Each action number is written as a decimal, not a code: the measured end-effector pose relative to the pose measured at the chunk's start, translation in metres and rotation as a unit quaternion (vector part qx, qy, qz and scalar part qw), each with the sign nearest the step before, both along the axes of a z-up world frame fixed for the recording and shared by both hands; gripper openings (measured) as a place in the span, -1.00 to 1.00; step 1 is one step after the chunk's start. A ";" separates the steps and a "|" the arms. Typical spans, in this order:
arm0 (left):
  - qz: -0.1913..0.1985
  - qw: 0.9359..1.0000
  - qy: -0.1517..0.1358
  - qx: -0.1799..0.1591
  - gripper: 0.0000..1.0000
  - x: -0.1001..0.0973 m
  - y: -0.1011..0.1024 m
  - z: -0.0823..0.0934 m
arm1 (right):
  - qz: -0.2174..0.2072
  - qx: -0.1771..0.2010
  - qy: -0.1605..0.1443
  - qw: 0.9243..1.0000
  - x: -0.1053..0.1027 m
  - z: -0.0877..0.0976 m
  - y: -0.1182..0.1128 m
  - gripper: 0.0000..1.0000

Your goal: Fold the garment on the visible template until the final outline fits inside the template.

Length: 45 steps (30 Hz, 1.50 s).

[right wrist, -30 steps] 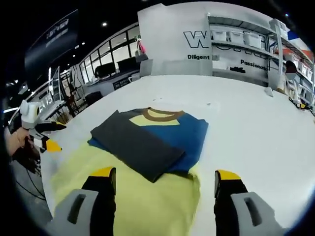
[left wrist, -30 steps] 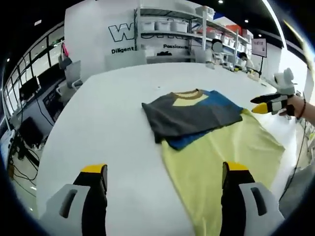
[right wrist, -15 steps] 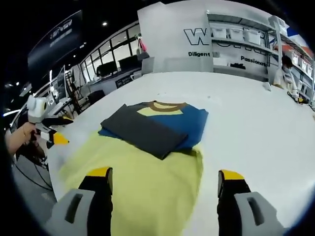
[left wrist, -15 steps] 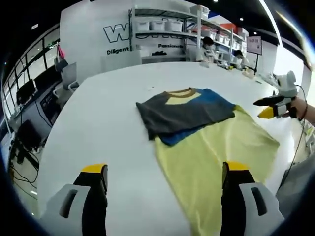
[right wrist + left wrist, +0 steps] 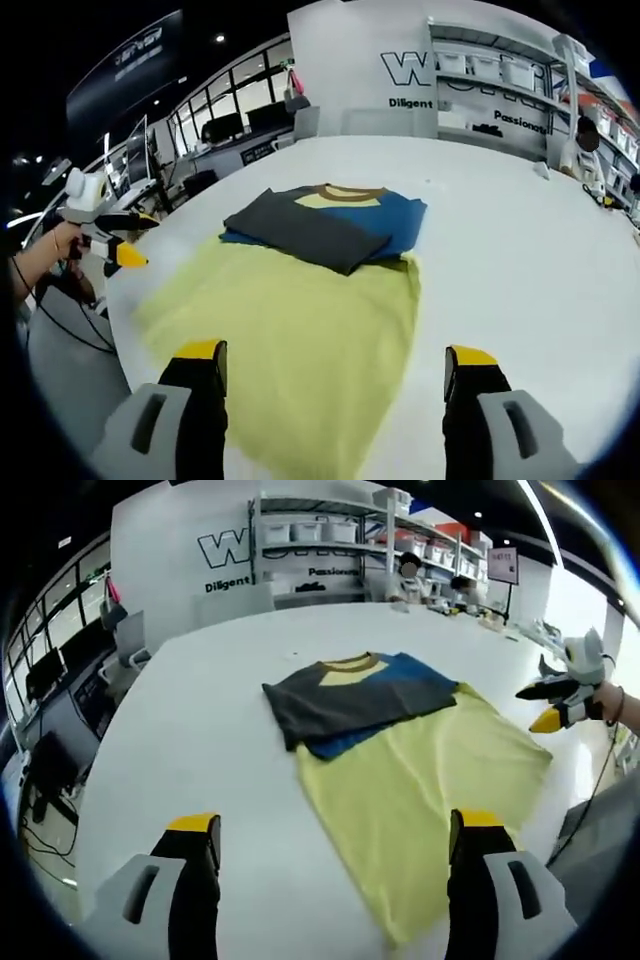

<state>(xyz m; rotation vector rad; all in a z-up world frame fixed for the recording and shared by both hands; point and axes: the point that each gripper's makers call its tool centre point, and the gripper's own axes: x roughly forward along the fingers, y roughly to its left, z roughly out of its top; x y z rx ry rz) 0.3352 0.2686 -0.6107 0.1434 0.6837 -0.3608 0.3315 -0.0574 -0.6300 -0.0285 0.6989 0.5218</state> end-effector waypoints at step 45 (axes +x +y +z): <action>0.000 0.994 0.113 -0.008 0.08 -0.087 -0.005 -0.054 | 0.000 -0.044 0.057 0.997 -0.084 -0.044 -0.011 0.28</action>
